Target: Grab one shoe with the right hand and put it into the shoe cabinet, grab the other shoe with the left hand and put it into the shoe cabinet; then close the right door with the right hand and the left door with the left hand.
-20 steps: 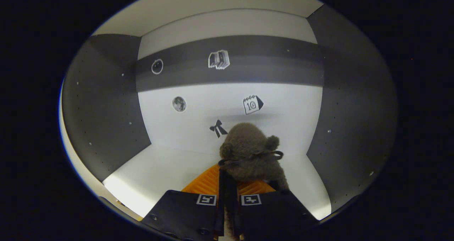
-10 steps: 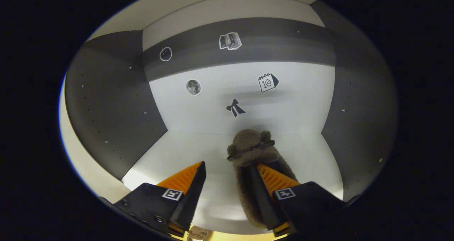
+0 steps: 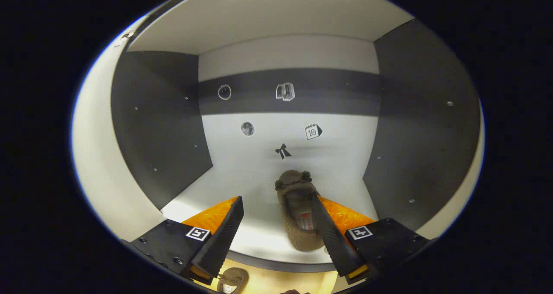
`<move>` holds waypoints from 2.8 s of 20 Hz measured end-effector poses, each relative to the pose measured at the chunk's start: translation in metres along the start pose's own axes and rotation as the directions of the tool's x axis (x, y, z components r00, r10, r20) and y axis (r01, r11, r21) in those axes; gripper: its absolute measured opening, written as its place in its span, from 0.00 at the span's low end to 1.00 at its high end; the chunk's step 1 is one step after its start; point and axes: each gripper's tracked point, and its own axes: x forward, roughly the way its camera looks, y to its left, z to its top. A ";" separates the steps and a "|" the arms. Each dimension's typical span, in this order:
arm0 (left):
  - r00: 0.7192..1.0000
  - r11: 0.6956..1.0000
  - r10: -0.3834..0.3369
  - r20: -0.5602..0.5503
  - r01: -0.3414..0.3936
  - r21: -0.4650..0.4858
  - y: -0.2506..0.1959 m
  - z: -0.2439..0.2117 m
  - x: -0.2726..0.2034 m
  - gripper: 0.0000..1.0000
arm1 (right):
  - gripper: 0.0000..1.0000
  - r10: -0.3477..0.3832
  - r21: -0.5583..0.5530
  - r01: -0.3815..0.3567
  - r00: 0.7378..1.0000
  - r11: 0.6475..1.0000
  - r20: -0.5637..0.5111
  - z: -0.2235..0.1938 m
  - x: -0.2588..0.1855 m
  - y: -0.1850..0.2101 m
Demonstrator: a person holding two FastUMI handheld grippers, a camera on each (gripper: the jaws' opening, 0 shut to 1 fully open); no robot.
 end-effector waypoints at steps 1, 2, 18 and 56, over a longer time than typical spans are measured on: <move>1.000 1.000 -0.011 -0.007 0.011 -0.003 -0.002 -0.005 0.003 0.92 | 1.00 -0.006 0.013 0.005 1.000 1.000 0.031 0.000 -0.016 0.000; 1.000 1.000 -0.020 -0.021 0.020 0.000 -0.002 -0.012 0.006 0.92 | 1.00 -0.017 0.021 0.016 0.998 1.000 0.065 -0.001 -0.031 0.000; 0.943 0.953 -0.187 -0.276 0.243 0.183 -0.031 -0.190 0.041 0.92 | 0.98 -0.065 -0.027 0.068 0.993 0.997 0.100 -0.146 -0.213 0.012; 0.671 0.996 -0.030 -0.741 -0.046 -0.081 -0.031 -0.273 0.102 0.02 | 0.98 -0.683 0.235 0.653 0.726 0.720 0.074 -0.165 -0.370 -0.317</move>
